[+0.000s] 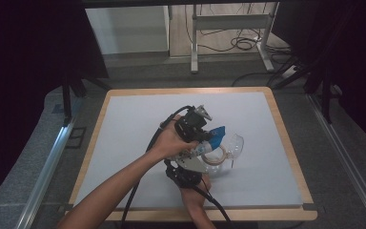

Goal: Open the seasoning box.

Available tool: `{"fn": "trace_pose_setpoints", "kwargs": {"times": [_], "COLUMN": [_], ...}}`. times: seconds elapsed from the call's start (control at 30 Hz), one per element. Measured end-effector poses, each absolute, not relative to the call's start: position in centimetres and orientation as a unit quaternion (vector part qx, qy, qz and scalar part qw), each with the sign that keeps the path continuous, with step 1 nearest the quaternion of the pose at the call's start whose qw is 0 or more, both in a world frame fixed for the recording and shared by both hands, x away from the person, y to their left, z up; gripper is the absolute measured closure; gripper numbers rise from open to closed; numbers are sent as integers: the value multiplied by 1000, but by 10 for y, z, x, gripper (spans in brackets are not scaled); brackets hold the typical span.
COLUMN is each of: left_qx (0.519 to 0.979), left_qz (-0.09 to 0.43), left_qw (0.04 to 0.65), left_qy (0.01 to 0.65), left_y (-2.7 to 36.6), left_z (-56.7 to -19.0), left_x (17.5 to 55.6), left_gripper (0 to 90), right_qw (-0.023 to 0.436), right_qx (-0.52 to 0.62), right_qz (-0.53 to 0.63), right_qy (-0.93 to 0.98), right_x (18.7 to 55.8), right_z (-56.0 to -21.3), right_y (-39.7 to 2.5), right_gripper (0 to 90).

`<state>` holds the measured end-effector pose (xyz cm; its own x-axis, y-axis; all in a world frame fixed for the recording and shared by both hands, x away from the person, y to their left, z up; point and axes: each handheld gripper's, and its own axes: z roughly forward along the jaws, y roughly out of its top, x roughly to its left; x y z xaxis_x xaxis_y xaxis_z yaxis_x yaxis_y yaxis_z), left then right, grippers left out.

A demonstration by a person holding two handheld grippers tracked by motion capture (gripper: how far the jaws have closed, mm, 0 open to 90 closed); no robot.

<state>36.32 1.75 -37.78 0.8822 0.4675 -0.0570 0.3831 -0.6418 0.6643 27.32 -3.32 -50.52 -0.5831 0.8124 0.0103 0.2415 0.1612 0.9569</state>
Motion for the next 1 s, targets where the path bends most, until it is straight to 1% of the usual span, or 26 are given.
{"fn": "trace_pose_setpoints", "kwargs": {"times": [0.13, 0.23, 0.37, 0.77, 1.0], "left_qx": [905, 907, 908, 906, 907], "left_qz": [64, 69, 73, 74, 73], "left_qw": [348, 343, 340, 346, 344], "left_qy": [237, 235, 234, 233, 233], "left_y": [17, 16, 15, 14, 14], "left_z": [-378, -378, -377, -374, -374], "left_x": [362, 361, 361, 361, 361], "left_gripper": [900, 900, 900, 900, 900], "right_qw": [256, 223, 204, 225, 230], "right_qx": [372, 383, 394, 386, 383], "right_qz": [549, 577, 591, 584, 580], "right_qy": [703, 686, 674, 678, 681], "right_x": [273, 273, 274, 273, 274], "right_z": [-507, -507, -505, -503, -503], "right_y": [-34, -37, -38, -39, -39], "right_gripper": [524, 525, 525, 528, 528]}}
